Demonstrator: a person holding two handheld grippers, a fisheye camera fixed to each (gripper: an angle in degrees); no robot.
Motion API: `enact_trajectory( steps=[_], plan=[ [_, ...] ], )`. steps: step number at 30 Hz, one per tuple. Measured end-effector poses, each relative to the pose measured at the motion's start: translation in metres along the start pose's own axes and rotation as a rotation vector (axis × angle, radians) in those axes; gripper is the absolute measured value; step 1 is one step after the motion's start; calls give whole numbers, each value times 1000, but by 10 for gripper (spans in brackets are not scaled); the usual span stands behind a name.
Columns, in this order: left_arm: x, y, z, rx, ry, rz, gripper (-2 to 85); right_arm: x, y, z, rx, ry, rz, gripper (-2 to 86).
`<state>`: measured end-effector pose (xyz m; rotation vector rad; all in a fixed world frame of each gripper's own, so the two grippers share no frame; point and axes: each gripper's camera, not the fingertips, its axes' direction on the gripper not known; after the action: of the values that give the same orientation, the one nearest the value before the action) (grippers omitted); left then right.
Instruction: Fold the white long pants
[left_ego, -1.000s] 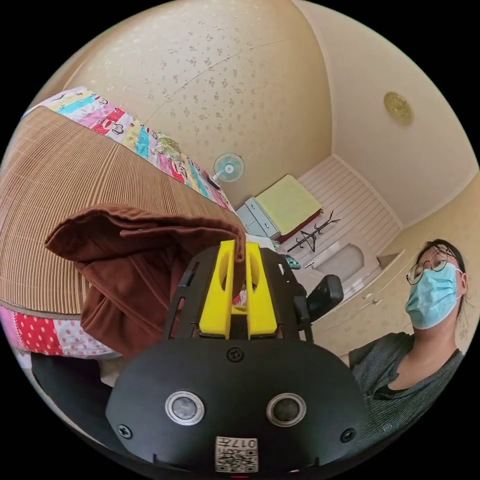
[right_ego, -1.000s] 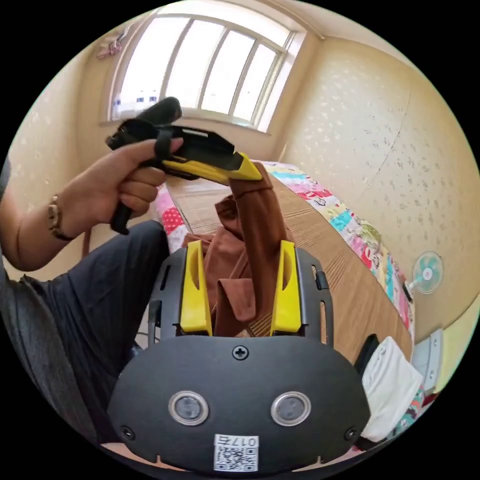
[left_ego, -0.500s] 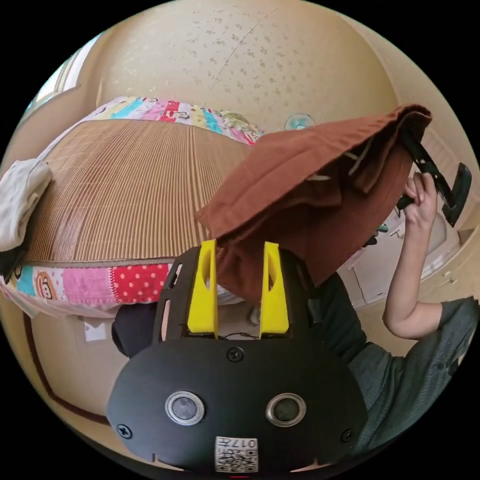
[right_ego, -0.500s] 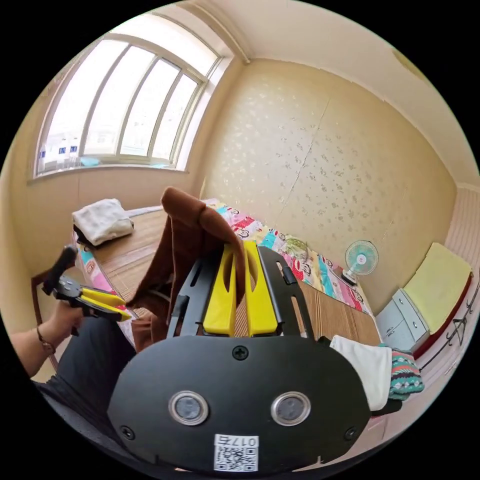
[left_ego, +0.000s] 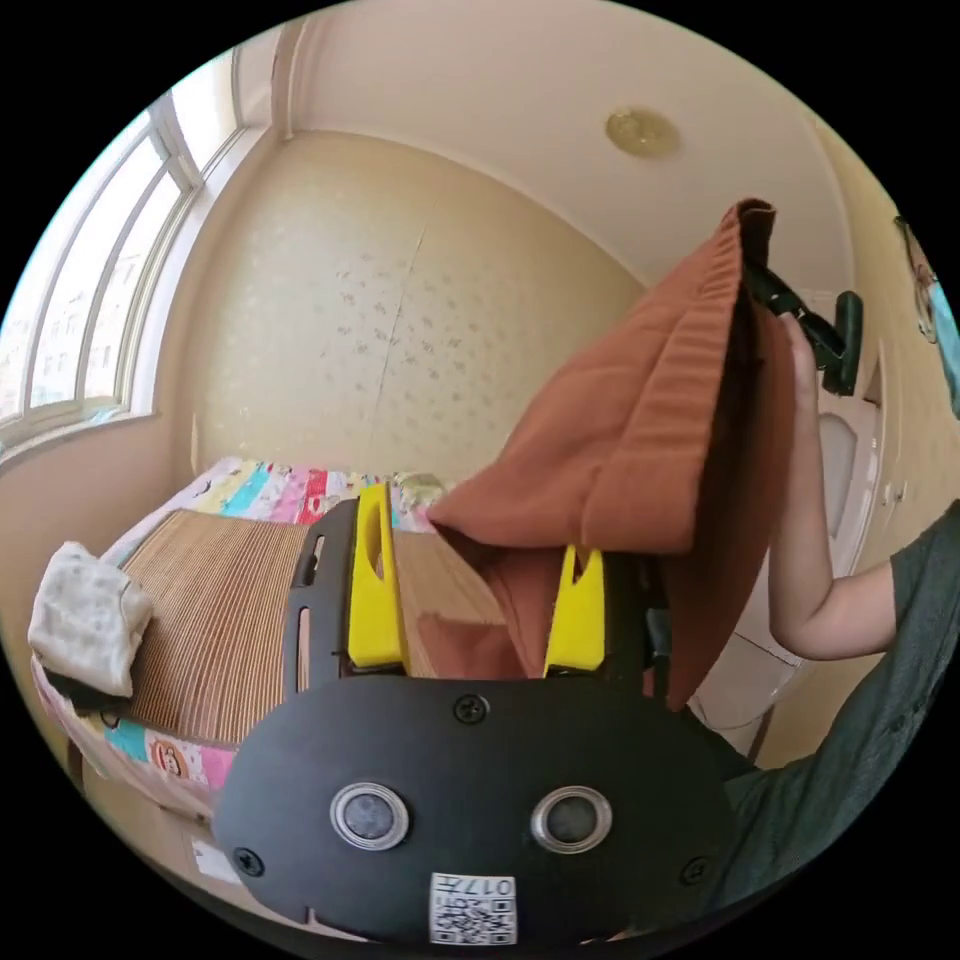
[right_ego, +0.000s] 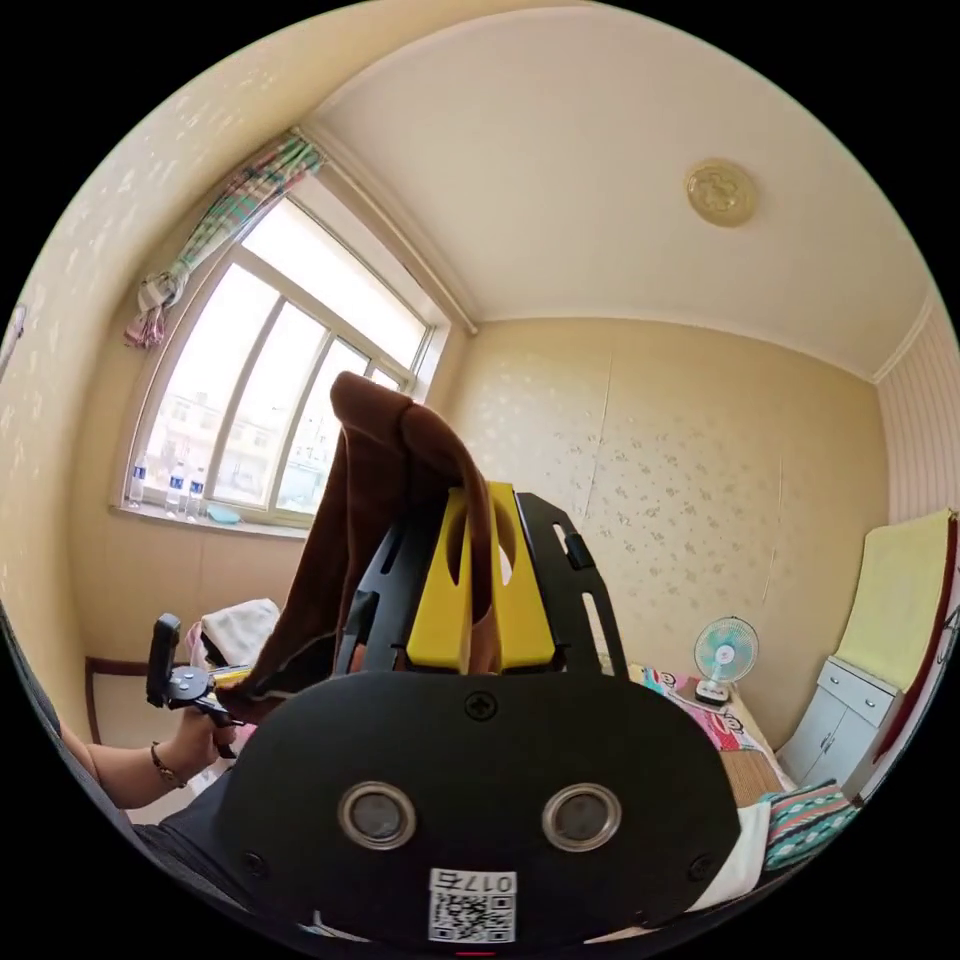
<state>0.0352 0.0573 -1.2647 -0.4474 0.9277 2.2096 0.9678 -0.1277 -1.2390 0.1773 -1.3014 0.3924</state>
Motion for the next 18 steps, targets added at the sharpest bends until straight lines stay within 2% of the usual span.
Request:
enact_trajectory(
  steps=[2, 4, 7, 12, 14, 18],
  plan=[
    [50, -41, -41, 205, 80, 173, 72, 13, -22, -21, 33, -9, 9, 25],
    [75, -74, -66, 314, 85, 203, 21, 33, -40, -36, 35, -9, 28, 26],
    [88, -133, -97, 432, 143, 182, 8, 81, -59, -62, 70, -112, 105, 26],
    [81, -225, -118, 511, 220, 108, 0, 166, -95, -73, -49, -495, 131, 30],
    [90, -270, -118, 493, 263, 123, -1, 180, -105, -74, -70, -535, 139, 31],
    [119, -317, -118, 496, 197, 213, 2, 208, -127, -70, -125, -625, 215, 31]
  ],
)
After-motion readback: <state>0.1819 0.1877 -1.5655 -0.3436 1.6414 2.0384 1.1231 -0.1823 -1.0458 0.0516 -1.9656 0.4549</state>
